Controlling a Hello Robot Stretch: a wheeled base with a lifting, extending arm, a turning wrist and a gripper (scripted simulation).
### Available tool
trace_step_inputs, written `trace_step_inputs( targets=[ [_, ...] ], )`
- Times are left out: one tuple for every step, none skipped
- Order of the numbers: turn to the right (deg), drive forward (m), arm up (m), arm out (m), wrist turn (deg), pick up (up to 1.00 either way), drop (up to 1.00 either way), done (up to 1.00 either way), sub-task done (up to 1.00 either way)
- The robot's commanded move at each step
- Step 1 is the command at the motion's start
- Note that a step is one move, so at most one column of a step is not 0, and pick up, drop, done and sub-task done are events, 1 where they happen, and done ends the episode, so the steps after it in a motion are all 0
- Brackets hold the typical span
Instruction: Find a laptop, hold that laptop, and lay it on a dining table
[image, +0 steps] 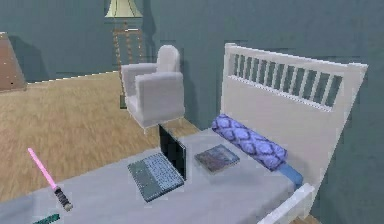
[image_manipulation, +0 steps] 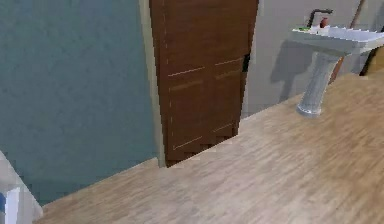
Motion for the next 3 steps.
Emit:
trace_step_inputs(
  targets=[
    [0.0, 0.15, 0.0, 0.0, 0.0, 0.0, 0.0, 0.0, 0.0],
    [-45.0, 0.0, 0.0, 0.0, 0.0, 0.0, 0.0, 0.0, 0.0],
    [-45.0, 0.0, 0.0, 0.0, 0.0, 0.0, 0.0, 0.0, 0.0]
  ],
)
